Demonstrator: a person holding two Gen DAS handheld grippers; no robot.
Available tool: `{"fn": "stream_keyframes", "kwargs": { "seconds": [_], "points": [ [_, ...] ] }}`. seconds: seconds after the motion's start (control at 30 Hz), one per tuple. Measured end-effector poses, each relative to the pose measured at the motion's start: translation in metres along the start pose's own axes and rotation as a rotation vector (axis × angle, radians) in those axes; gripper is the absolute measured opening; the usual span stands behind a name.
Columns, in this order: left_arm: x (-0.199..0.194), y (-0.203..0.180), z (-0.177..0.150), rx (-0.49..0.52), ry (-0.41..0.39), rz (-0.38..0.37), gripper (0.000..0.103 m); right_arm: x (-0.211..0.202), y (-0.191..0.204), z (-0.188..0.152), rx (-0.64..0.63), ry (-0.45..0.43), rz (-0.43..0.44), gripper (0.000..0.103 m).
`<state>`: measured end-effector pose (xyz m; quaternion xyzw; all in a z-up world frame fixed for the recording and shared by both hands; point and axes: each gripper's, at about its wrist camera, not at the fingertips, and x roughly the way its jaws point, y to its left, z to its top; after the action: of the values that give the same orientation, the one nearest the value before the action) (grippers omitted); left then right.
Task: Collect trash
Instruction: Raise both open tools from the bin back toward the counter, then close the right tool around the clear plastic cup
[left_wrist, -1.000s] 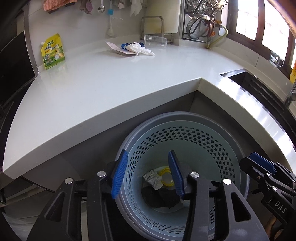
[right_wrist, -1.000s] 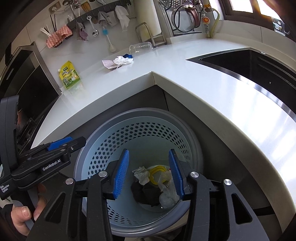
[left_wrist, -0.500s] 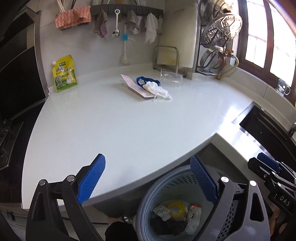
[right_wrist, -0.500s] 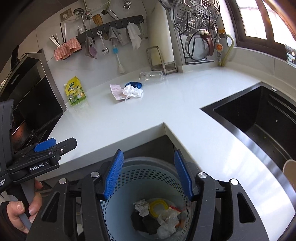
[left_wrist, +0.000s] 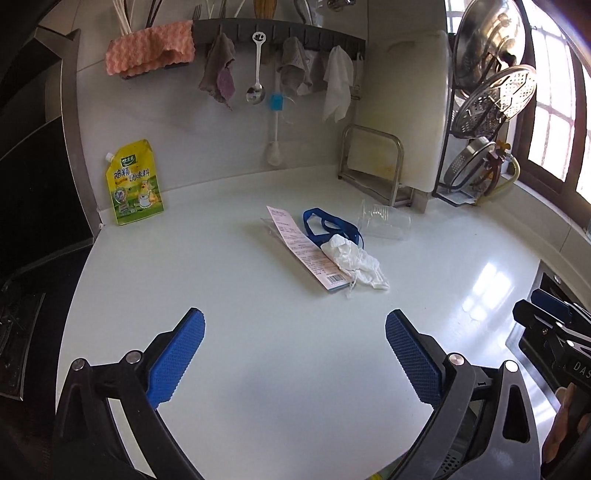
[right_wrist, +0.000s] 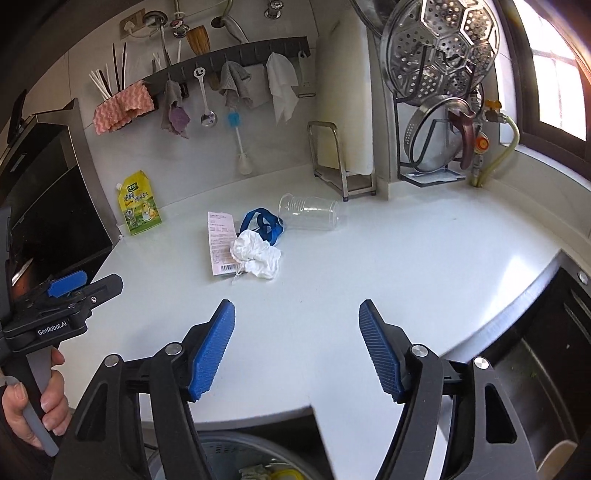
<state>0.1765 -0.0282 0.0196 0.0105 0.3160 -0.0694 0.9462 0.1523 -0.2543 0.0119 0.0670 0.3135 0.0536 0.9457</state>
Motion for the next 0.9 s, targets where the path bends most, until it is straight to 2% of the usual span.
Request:
{"fn": "stream_keyframes", "kwargs": {
  "seconds": [0.27,0.3,0.5,0.63,0.9],
  "points": [
    [0.063,0.001,0.027,-0.042,0.061,0.047,0.096,0.079,-0.019,0.054,-0.084,0.062,0.08,0.07],
    [0.07,0.001,0.029,-0.046,0.068,0.053,0.096,0.089,-0.021,0.06,-0.101,0.066,0.094,0.073],
    [0.108,0.004,0.036,-0.059,0.103,0.081,0.096,0.146,-0.03,0.09,-0.225,0.122,0.105,0.074],
    [0.128,0.007,0.038,-0.081,0.122,0.089,0.096,0.177,-0.042,0.108,-0.253,0.16,0.138,0.074],
    [0.15,0.009,0.038,-0.108,0.149,0.077,0.096,0.219,-0.043,0.127,-0.397,0.214,0.209,0.074]
  ]
}}
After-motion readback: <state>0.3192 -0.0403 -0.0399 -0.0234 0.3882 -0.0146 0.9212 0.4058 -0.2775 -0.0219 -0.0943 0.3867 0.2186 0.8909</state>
